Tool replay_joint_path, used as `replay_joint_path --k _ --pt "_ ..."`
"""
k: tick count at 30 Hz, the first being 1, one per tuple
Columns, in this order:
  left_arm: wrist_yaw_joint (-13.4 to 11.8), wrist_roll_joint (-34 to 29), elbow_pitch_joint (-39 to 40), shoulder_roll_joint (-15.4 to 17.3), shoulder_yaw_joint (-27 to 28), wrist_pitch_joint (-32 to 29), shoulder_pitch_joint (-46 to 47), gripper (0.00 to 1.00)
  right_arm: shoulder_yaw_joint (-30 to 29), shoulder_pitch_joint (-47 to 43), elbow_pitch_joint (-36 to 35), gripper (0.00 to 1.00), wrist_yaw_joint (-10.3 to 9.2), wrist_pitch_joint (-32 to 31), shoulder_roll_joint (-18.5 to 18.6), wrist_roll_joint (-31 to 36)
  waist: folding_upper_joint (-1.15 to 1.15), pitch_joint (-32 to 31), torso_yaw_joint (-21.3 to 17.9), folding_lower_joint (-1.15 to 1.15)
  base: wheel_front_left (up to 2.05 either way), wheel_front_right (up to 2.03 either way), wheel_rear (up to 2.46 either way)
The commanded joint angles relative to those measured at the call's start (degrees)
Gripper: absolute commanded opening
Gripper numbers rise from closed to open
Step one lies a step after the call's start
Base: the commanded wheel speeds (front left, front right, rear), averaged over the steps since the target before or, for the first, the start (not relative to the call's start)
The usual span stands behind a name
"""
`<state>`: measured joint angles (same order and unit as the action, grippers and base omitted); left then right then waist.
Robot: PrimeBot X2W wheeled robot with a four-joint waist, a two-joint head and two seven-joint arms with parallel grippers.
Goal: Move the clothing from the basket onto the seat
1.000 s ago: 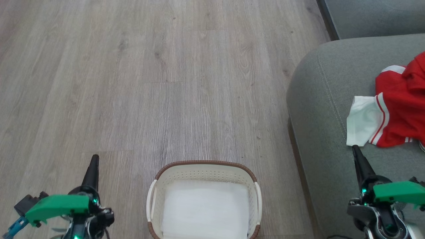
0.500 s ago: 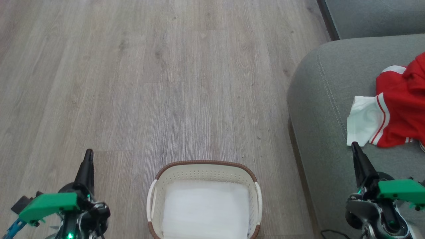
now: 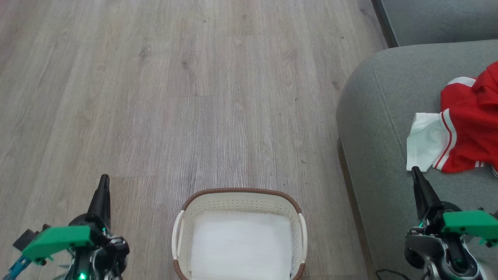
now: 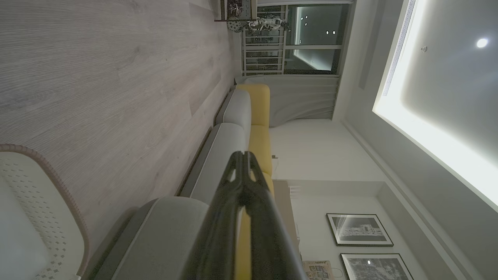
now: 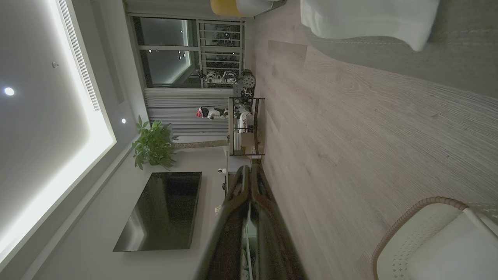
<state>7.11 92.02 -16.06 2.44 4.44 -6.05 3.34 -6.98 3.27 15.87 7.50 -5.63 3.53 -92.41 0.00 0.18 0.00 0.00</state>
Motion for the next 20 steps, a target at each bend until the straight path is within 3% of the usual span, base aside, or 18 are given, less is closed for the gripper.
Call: replay_joint_path --k 1,20 --pt "0.4 0.1 2.0 0.4 2.1 -0.5 2.9 0.00 1.0 2.9 -1.9 0.00 -0.01 -0.4 -0.3 -0.2 0.00 0.0 0.0 0.00 0.00 0.00 0.00" --pt "0.4 0.1 2.0 0.4 2.1 -0.5 2.9 0.00 0.8 2.9 -1.9 0.00 -0.01 -0.6 -0.4 -0.1 0.00 0.0 0.0 0.00 0.00 0.00 0.00"
